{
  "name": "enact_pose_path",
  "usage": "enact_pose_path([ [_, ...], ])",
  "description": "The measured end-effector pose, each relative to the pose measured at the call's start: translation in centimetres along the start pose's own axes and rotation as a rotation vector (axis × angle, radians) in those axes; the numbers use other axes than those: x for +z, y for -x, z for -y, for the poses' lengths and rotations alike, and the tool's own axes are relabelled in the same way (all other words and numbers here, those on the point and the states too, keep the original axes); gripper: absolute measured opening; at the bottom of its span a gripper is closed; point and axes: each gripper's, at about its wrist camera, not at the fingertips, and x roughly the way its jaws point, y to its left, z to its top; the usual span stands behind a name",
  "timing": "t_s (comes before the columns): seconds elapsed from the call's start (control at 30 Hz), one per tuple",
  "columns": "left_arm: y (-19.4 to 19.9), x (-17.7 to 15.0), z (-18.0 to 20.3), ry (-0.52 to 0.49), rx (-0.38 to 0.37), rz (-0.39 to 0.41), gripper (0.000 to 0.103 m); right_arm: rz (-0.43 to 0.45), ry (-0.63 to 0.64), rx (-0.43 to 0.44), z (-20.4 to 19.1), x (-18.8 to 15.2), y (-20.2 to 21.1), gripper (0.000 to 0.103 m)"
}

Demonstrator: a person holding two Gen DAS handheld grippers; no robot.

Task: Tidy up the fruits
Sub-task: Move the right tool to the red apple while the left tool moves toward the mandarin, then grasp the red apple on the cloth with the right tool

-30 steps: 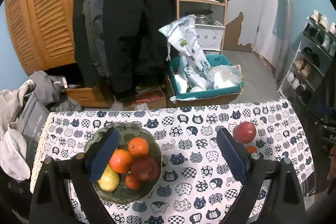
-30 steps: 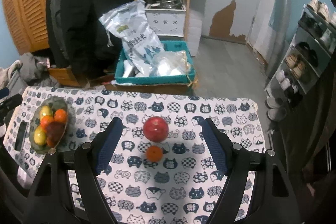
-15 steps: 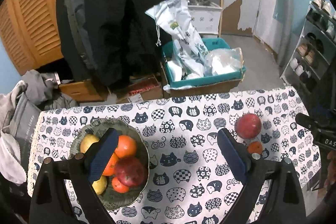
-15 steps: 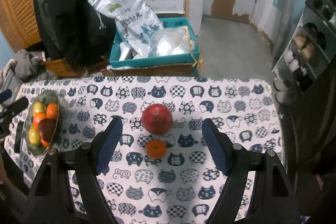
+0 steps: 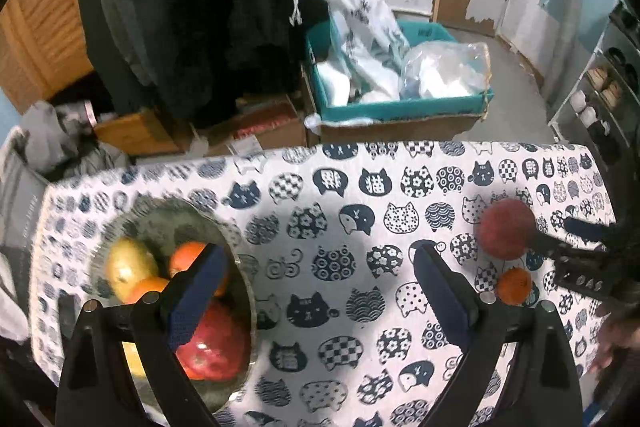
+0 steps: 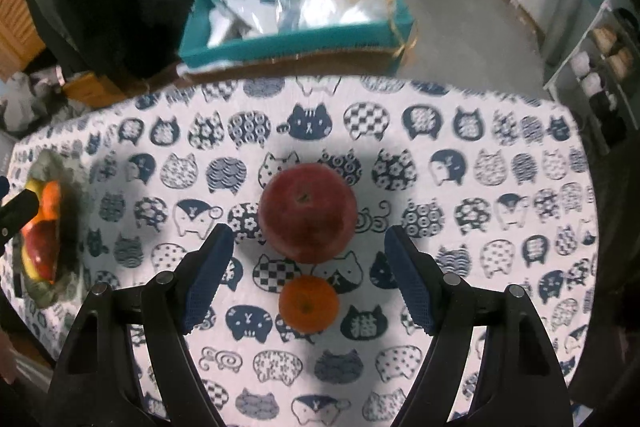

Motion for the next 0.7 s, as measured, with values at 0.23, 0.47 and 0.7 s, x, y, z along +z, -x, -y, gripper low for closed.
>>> enact_pose_path([
  [0.23, -3.7, 0.1, 0.3, 0.015, 0.002, -0.056, 0.096, -0.060, -0.006, -0.002, 0.2, 0.2, -3.6, 0.077],
  [0.47, -5.9, 0.4, 1.0, 0.007, -0.007, -0.078, 0.096, -0.084, -0.028, 0.022, 0.7, 0.5, -5.5, 0.077],
  [0.7, -7.0, 0.5, 2.0, -0.004, -0.024, -0.098, 0.096, -0.097, -0.017, 0.027, 0.3, 0.6, -6.6, 0.076],
])
